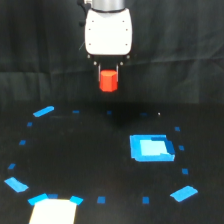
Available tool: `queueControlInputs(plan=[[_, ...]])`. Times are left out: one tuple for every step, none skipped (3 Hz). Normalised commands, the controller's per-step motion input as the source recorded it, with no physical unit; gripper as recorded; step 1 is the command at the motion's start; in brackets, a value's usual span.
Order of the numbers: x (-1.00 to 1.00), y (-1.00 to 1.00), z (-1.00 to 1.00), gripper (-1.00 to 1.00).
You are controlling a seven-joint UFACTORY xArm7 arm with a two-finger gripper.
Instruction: Pick up the red object from the table
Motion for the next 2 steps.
queueControlInputs(plan=[[-0.22,-0.20,-0.25,-0.93],[-0.17,-0.16,-0.06,-0.92]])
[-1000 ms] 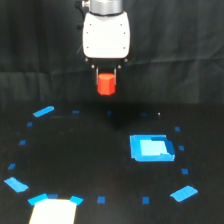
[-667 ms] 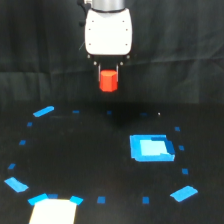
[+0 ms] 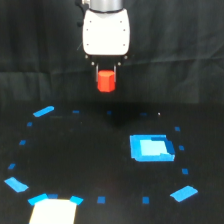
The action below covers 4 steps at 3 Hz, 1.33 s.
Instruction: Pick up the red object from the table
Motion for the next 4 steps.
queueControlInputs(plan=[[0.03,0.21,-0.25,-0.86],[-0.40,0.10,-0.05,-1.00],[0.25,0.34,0.35,-1.00],[0.40,0.09,0.16,-1.00]])
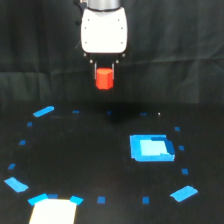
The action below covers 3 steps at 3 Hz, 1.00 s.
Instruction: Pick up the red object from the table
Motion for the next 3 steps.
queueControlInputs(plan=[[0.02,0.35,0.19,-0.88],[-0.15,-0.01,-0.21,-0.93],[-0.01,0.05,-0.16,-1.00]])
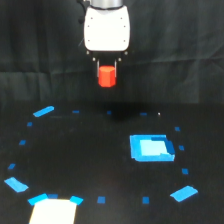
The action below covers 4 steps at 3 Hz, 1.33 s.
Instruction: Pick up the red object from the table
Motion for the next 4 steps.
queueControlInputs(plan=[[0.17,-0.13,0.06,-0.94],[-0.22,-0.06,0.04,-0.99],[-0.04,0.40,0.22,-0.85],[-0.21,-0.11,0.03,-1.00]])
